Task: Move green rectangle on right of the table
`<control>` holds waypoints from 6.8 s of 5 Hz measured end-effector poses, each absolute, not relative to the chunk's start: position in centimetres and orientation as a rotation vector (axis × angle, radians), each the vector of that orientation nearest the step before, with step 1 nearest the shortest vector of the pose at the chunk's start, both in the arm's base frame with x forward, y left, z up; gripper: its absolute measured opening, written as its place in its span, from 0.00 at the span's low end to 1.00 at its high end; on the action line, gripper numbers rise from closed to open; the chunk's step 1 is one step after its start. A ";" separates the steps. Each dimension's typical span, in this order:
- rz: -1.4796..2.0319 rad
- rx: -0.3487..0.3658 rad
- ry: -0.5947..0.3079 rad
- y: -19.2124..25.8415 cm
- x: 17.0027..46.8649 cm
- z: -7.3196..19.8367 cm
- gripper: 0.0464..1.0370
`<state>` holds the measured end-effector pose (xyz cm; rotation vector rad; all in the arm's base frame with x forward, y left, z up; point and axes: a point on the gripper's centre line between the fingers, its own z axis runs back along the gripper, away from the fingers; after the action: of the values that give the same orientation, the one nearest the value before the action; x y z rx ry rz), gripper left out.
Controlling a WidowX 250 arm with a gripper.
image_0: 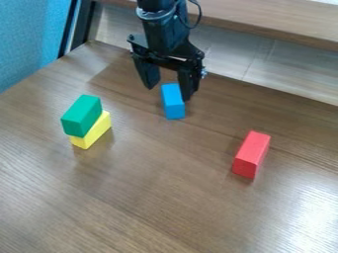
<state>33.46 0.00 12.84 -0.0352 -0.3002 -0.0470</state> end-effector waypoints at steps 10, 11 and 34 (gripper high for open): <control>0.234 0.018 -0.290 12.2 27.6 9.8 0.96; 0.254 0.016 -0.276 13.0 27.6 9.2 0.96; 0.001 -0.110 -0.444 -0.7 28.1 13.4 0.96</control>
<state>28.14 -0.74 13.43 -0.1103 -0.4436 0.0007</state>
